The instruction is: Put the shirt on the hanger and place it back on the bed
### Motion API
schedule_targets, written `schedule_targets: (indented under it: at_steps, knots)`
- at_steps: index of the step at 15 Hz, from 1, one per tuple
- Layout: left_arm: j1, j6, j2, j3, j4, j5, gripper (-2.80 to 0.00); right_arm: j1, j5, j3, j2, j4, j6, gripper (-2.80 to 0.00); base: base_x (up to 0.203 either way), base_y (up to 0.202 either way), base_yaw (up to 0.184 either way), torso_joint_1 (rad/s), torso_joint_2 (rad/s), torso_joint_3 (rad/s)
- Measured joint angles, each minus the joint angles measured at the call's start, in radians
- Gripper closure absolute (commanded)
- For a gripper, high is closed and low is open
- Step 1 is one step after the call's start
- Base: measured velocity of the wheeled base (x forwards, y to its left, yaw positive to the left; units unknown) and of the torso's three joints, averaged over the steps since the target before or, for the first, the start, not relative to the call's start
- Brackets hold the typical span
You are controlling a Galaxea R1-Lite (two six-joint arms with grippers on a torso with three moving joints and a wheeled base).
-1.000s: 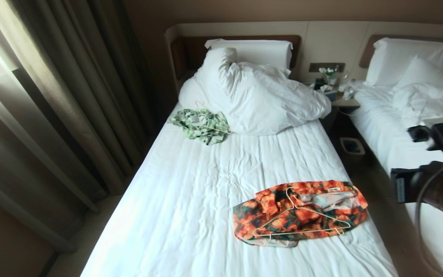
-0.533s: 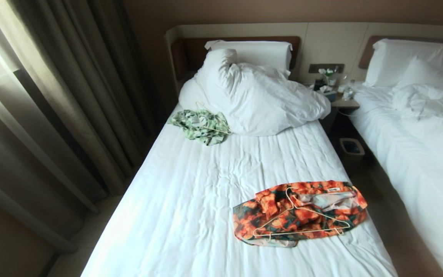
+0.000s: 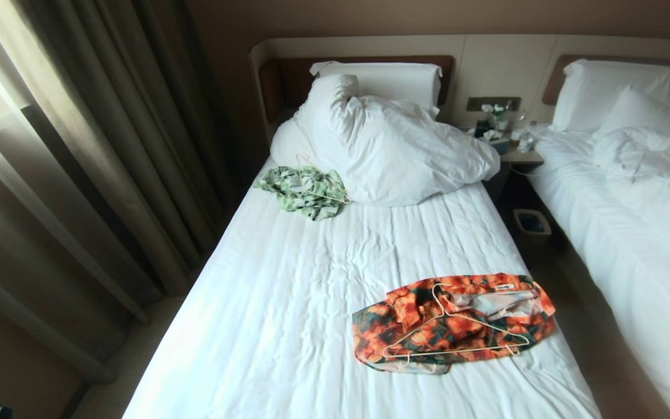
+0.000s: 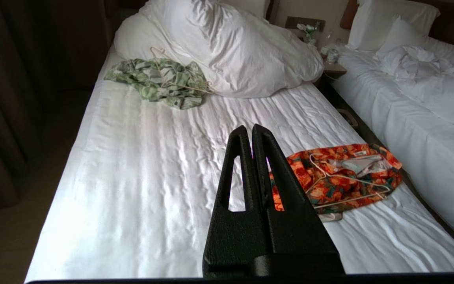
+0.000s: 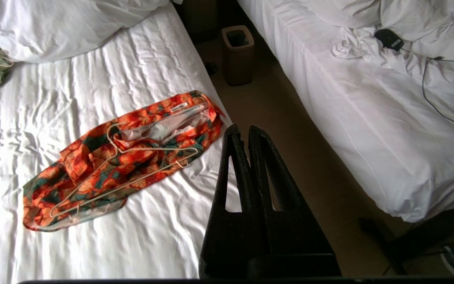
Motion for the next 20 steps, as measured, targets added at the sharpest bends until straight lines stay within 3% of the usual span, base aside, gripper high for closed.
schedule_targets:
  at_steps: [3, 6, 10, 13, 17, 20]
  knots:
    - [-0.004, 0.009, -0.062, 0.029, 0.003, 0.008, 0.00, -0.040, 0.127, 0.074, -0.163, 0.009, -0.012, 0.00, 0.000, 0.000, 0.000, 0.000, 0.00, 0.000]
    - [-0.005, 0.099, -0.136, 0.060, 0.067, 0.041, 0.00, -0.049, 0.325, 0.207, -0.287, -0.028, -0.047, 0.00, 0.000, 0.000, 0.000, 0.000, 0.00, 0.000]
    - [-0.005, 0.205, -0.178, 0.078, 0.125, 0.173, 0.00, -0.050, 0.445, 0.406, -0.330, -0.338, -0.075, 0.00, 0.000, 0.000, 0.000, 0.000, 0.00, 0.000]
    - [-0.006, 0.246, -0.183, 0.080, 0.220, 0.219, 0.00, -0.051, 0.480, 0.482, -0.335, -0.454, -0.156, 0.00, 0.000, 0.000, 0.000, 0.000, 0.00, 0.000]
    - [-0.007, 0.252, -0.185, 0.078, 0.278, 0.203, 0.00, -0.051, 0.435, 0.493, -0.337, -0.344, -0.185, 0.00, 0.000, 0.000, 0.000, 0.000, 0.00, 0.000]
    - [-0.007, 0.253, -0.185, 0.077, 0.278, 0.203, 0.00, -0.051, 0.435, 0.490, -0.337, -0.268, -0.146, 0.00, 0.000, 0.000, 0.000, 0.000, 0.00, 0.000]
